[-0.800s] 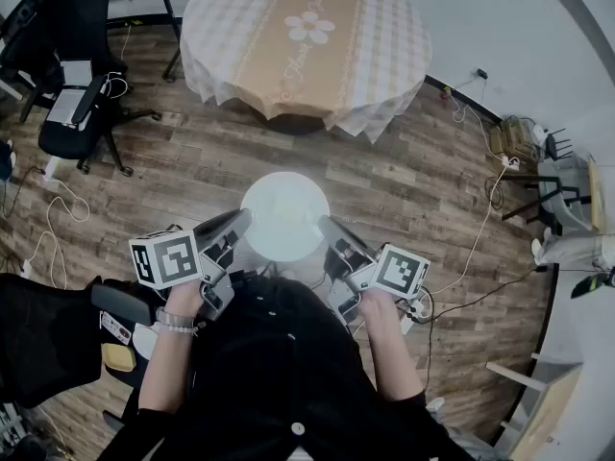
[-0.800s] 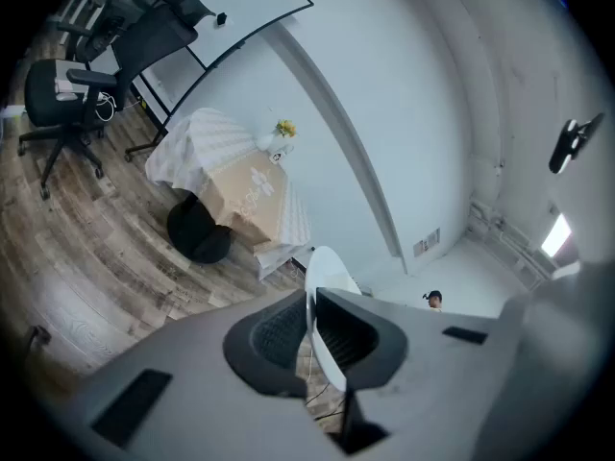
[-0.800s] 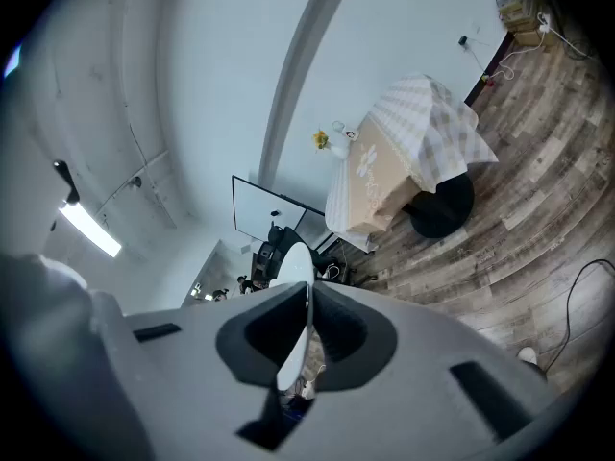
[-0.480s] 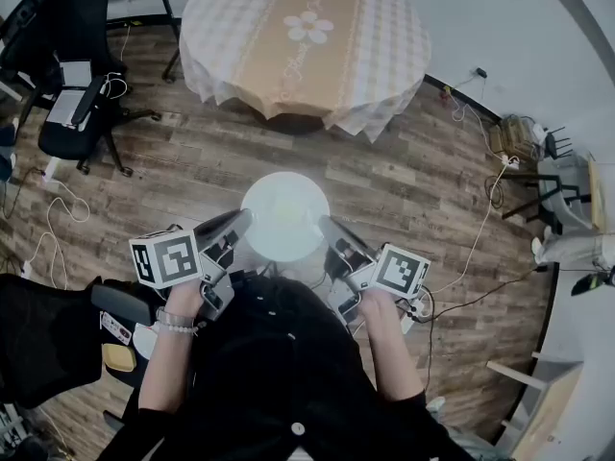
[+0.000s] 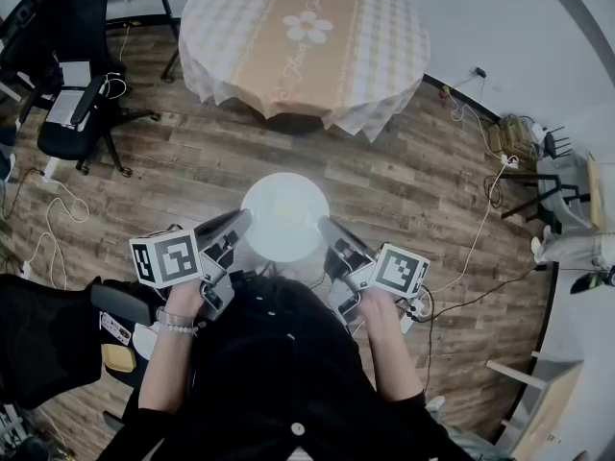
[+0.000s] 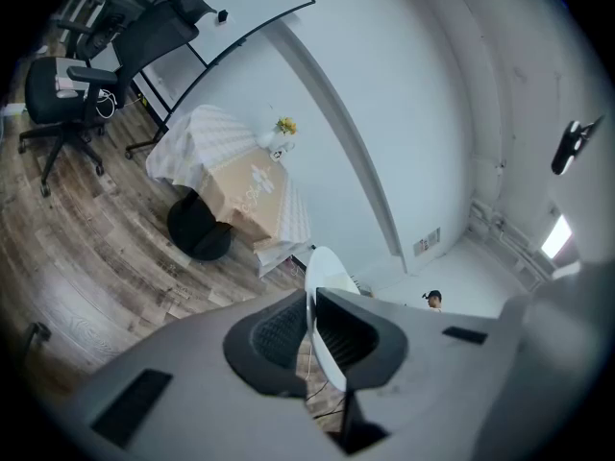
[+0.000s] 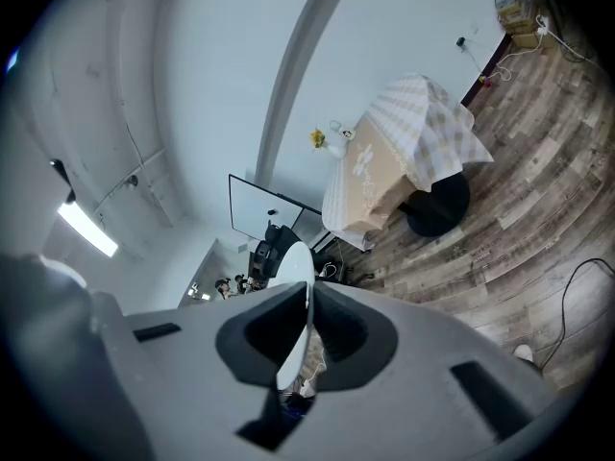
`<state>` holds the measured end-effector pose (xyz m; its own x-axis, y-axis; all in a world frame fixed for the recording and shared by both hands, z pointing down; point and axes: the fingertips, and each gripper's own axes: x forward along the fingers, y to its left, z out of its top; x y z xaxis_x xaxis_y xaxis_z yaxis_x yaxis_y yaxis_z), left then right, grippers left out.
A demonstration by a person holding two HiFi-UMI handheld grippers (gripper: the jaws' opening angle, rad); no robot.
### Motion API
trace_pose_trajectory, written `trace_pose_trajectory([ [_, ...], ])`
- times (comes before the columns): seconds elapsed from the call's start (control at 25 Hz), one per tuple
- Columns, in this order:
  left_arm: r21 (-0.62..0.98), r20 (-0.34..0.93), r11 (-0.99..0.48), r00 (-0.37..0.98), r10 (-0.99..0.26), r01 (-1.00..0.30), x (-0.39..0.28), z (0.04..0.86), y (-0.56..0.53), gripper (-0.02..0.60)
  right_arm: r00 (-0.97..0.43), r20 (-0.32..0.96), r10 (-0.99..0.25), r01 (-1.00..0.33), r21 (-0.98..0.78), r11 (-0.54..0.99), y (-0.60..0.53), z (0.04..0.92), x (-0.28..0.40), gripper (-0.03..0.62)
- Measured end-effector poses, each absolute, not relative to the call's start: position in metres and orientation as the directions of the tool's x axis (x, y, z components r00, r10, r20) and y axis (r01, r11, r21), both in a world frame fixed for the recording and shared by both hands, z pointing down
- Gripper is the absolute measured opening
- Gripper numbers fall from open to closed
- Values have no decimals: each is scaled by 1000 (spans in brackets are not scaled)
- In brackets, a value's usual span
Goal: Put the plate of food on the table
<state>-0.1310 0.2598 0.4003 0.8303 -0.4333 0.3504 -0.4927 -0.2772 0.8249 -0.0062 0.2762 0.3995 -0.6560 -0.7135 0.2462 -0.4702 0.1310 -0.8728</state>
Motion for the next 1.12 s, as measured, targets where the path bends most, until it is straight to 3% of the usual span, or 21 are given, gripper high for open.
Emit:
trace_pose_trajectory([
  [1.12, 830, 332, -313, 860, -389, -462, -139, 395, 251, 20, -599, 245, -763, -489, -866, 106, 275, 395, -15, 8],
])
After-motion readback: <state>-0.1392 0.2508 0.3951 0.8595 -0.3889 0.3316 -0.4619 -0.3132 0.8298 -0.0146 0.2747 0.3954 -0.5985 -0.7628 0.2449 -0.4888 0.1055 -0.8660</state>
